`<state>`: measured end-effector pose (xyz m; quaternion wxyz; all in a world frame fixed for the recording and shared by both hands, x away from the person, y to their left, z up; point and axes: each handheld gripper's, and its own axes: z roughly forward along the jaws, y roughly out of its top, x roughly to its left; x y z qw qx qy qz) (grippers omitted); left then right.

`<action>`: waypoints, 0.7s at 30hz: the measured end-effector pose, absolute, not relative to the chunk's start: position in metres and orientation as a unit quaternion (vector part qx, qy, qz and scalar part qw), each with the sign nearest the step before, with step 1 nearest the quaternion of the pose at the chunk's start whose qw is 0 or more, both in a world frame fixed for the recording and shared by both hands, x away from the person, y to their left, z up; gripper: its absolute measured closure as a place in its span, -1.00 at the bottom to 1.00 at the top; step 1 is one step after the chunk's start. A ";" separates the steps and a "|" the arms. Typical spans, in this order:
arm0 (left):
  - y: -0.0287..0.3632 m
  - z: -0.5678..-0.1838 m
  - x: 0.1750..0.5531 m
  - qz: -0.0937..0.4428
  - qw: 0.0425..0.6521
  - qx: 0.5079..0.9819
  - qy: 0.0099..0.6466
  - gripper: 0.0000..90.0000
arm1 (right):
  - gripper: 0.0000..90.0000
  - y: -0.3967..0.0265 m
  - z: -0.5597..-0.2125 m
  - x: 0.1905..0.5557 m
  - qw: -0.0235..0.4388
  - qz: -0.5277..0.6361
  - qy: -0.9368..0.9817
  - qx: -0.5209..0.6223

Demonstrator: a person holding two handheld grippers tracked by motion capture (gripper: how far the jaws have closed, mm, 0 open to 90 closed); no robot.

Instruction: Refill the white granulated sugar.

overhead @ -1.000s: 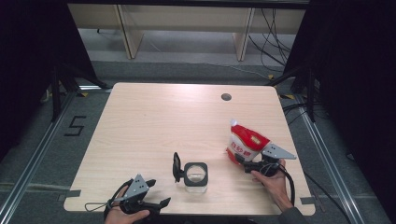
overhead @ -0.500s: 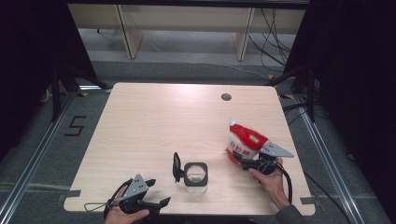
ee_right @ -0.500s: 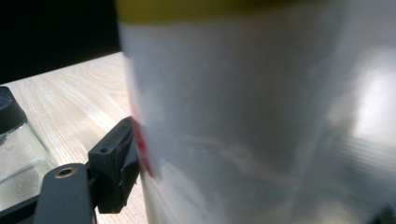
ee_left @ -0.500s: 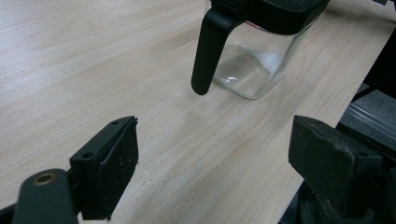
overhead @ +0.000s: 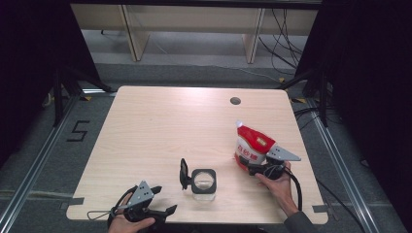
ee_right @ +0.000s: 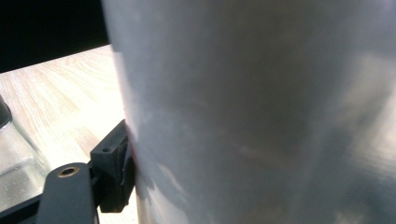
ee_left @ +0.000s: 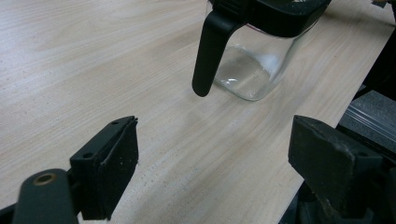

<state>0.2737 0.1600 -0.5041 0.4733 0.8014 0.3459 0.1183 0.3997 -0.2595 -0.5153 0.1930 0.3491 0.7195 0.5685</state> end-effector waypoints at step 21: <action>0.162 -0.501 0.272 0.115 0.485 0.790 0.357 -0.62 | -0.21 -0.248 -0.506 0.384 0.228 0.520 0.748 0.345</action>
